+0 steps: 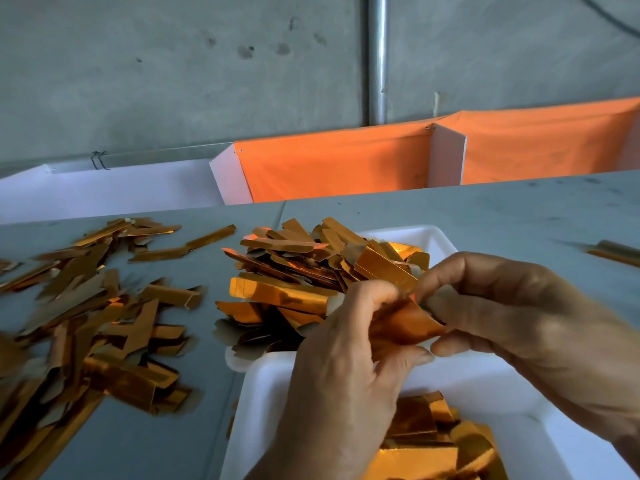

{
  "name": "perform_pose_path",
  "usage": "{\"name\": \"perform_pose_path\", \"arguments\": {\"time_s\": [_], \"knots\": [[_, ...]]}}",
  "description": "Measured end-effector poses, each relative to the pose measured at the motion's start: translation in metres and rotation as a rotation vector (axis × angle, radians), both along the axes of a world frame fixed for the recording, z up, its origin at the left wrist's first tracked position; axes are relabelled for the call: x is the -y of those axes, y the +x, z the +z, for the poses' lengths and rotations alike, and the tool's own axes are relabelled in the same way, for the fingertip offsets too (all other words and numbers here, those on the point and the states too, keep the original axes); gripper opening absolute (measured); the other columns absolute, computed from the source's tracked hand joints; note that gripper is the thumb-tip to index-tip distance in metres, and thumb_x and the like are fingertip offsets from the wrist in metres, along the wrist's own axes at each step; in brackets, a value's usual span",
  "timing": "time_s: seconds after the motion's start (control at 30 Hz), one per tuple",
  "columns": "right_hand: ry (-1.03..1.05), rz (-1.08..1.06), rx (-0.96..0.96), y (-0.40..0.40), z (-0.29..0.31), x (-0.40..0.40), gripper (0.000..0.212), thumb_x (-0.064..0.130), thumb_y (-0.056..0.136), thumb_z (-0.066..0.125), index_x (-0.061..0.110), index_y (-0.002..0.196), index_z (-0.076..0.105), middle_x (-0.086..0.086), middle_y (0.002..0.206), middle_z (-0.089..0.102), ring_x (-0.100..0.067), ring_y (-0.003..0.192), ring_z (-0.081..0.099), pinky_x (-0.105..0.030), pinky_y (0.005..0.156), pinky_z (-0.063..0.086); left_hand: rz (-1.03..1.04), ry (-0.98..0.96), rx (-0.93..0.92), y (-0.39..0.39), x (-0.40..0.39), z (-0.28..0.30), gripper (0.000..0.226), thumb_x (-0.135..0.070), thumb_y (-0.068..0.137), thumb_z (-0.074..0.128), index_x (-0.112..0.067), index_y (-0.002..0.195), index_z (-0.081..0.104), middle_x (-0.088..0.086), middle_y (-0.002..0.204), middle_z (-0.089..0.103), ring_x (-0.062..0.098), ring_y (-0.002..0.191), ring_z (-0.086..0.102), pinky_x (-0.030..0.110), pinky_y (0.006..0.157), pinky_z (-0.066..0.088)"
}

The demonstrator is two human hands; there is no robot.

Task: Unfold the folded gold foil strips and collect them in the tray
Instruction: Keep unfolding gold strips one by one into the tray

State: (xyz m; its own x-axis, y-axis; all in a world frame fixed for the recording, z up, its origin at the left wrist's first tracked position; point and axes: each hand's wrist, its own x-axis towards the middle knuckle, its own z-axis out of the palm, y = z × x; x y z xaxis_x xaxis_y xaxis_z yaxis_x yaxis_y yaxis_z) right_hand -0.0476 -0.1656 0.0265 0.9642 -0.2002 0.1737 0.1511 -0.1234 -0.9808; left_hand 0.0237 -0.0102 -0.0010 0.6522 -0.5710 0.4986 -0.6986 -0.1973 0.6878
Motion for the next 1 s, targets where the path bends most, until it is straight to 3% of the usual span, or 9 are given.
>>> {"name": "perform_pose_path", "arguments": {"time_s": [0.17, 0.27, 0.37, 0.5, 0.57, 0.67, 0.83, 0.93, 1.0], "knots": [[0.018, -0.027, 0.052, 0.002, -0.001, 0.001, 0.021, 0.029, 0.069, 0.068, 0.015, 0.082, 0.074, -0.011, 0.085, 0.071, -0.021, 0.081, 0.071, -0.022, 0.07, 0.055, -0.148, -0.027, -0.241, 0.005, -0.008, 0.006, 0.026, -0.063, 0.084, 0.045, -0.044, 0.1, 0.054, -0.019, 0.092, 0.066, -0.005, 0.09, 0.06, 0.011, 0.077, 0.046], [0.074, -0.001, 0.059, 0.004, -0.001, 0.004, 0.019, 0.026, 0.068, 0.066, 0.014, 0.079, 0.074, -0.014, 0.082, 0.07, -0.022, 0.079, 0.071, -0.019, 0.069, 0.054, -0.206, 0.073, -0.44, 0.013, -0.015, 0.005, 0.036, -0.062, 0.085, 0.03, -0.046, 0.101, 0.057, -0.019, 0.095, 0.066, -0.009, 0.089, 0.059, 0.004, 0.073, 0.044], [0.112, -0.005, 0.043, 0.007, -0.005, 0.009, 0.016, 0.024, 0.068, 0.065, 0.014, 0.078, 0.074, -0.013, 0.078, 0.07, -0.023, 0.075, 0.071, -0.021, 0.068, 0.055, -0.408, 0.046, -0.768, 0.018, -0.016, 0.002, 0.029, -0.049, 0.092, 0.047, -0.034, 0.113, 0.062, -0.01, 0.111, 0.069, 0.006, 0.105, 0.063, 0.025, 0.092, 0.05], [0.214, -0.006, 0.04, 0.011, -0.01, 0.013, 0.015, 0.017, 0.073, 0.064, 0.013, 0.083, 0.074, -0.01, 0.084, 0.069, -0.022, 0.08, 0.07, -0.025, 0.071, 0.056, -0.449, -0.047, -0.89, 0.02, -0.017, -0.001, 0.03, -0.034, 0.077, 0.068, -0.034, 0.108, 0.066, -0.004, 0.11, 0.069, 0.016, 0.102, 0.066, 0.027, 0.083, 0.054], [0.284, -0.031, 0.047, 0.011, -0.011, 0.014, 0.021, 0.019, 0.069, 0.068, 0.014, 0.089, 0.074, -0.01, 0.096, 0.072, -0.022, 0.088, 0.07, -0.024, 0.072, 0.056, -0.352, -0.086, -0.828, 0.016, -0.014, -0.002, 0.034, -0.039, 0.067, 0.074, -0.04, 0.099, 0.064, -0.009, 0.102, 0.07, 0.011, 0.096, 0.067, 0.025, 0.077, 0.054], [0.316, -0.085, 0.026, 0.011, -0.013, 0.014, 0.027, 0.02, 0.065, 0.068, 0.016, 0.091, 0.074, -0.011, 0.102, 0.073, -0.023, 0.097, 0.07, -0.025, 0.071, 0.056, -0.078, -0.094, -0.481, 0.008, -0.004, -0.005, 0.036, -0.049, 0.062, 0.075, -0.043, 0.092, 0.055, -0.009, 0.091, 0.067, 0.006, 0.086, 0.064, 0.021, 0.071, 0.05], [0.312, -0.006, -0.017, 0.008, -0.011, 0.009, 0.028, 0.015, 0.06, 0.081, 0.015, 0.087, 0.073, -0.015, 0.097, 0.072, -0.028, 0.092, 0.071, -0.031, 0.072, 0.058, 0.085, -0.147, -0.205, -0.001, 0.003, -0.003, 0.037, -0.054, 0.063, 0.069, -0.046, 0.094, 0.049, -0.012, 0.1, 0.057, 0.005, 0.089, 0.059, 0.024, 0.059, 0.053], [0.29, 0.053, -0.001, 0.005, -0.008, 0.004, 0.026, 0.024, 0.063, 0.083, 0.016, 0.085, 0.071, -0.014, 0.095, 0.072, -0.025, 0.089, 0.071, -0.028, 0.07, 0.056, 0.121, -0.147, -0.098, -0.001, 0.003, -0.004, 0.032, -0.039, 0.072, 0.07, -0.043, 0.098, 0.051, -0.018, 0.105, 0.049, 0.002, 0.096, 0.056, 0.022, 0.071, 0.052], [0.212, 0.032, 0.018, 0.005, -0.006, -0.001, 0.016, 0.02, 0.069, 0.074, 0.018, 0.084, 0.07, -0.011, 0.092, 0.071, -0.023, 0.088, 0.071, -0.026, 0.069, 0.056, 0.125, -0.132, -0.032, -0.002, 0.005, -0.004, 0.035, -0.028, 0.077, 0.071, -0.041, 0.103, 0.052, -0.022, 0.108, 0.044, -0.003, 0.104, 0.051, 0.01, 0.08, 0.045]]}}
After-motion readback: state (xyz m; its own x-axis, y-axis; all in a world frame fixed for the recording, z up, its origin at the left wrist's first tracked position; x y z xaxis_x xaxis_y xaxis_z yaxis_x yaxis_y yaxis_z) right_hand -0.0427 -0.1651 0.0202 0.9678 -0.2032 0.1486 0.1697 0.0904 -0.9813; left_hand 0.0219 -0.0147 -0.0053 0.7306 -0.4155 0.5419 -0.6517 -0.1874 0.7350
